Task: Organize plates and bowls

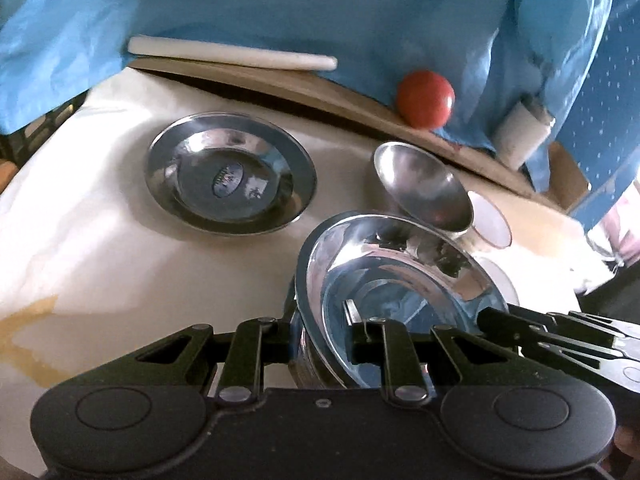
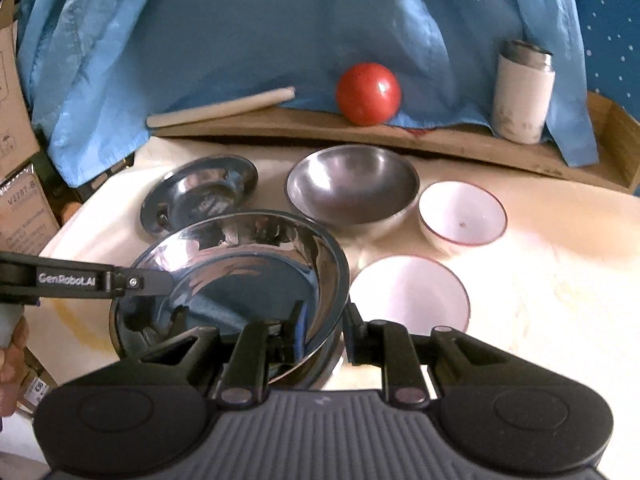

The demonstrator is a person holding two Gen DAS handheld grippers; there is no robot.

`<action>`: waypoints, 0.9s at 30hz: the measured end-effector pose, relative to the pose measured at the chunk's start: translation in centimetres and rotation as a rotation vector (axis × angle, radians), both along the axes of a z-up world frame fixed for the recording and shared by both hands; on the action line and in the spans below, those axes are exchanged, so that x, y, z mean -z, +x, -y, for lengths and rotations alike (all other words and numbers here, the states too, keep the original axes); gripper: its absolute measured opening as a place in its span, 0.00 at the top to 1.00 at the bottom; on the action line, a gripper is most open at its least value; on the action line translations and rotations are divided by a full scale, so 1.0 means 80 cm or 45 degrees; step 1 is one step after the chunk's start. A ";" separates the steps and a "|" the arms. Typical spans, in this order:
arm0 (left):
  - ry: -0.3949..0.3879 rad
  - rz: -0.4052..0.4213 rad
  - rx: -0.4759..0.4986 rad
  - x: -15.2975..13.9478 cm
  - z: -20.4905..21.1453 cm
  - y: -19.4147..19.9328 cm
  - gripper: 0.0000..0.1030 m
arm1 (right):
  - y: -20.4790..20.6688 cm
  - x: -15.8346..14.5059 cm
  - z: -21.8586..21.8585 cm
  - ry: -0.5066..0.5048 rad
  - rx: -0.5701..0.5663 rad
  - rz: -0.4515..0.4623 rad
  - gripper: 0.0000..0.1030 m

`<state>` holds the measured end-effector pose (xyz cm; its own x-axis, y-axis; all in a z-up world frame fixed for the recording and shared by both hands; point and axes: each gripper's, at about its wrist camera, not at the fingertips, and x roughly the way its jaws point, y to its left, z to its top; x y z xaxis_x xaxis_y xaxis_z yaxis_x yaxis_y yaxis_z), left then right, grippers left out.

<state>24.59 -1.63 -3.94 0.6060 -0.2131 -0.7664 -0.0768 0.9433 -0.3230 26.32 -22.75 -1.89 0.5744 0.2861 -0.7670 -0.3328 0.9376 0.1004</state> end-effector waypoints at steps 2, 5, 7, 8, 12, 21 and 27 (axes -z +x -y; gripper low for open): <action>0.025 -0.006 0.011 0.002 0.003 0.001 0.80 | 0.000 0.001 -0.001 -0.005 -0.008 -0.012 0.79; 0.063 -0.021 0.023 0.006 0.005 0.003 0.80 | 0.001 0.003 -0.005 -0.017 -0.022 -0.029 0.79; 0.081 -0.041 0.027 0.009 0.004 0.003 0.80 | 0.000 0.004 -0.007 -0.026 -0.032 -0.034 0.79; 0.087 -0.050 0.028 0.010 0.005 0.003 0.80 | -0.001 0.004 -0.008 -0.030 -0.035 -0.035 0.79; 0.112 -0.074 0.036 0.014 0.005 0.004 0.80 | -0.001 0.007 -0.012 -0.045 -0.047 -0.050 0.79; 0.127 -0.110 0.062 0.023 0.007 0.006 0.80 | -0.002 0.008 -0.015 -0.081 -0.049 -0.049 0.79; 0.130 -0.120 0.071 0.026 0.007 0.007 0.80 | -0.004 0.007 -0.017 -0.113 -0.060 -0.031 0.79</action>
<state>25.18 -2.18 -6.06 0.5197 -0.1626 -0.8387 -0.0487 0.9745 -0.2191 26.03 -21.35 -2.47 0.5429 0.2428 -0.8039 -0.3752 0.9266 0.0265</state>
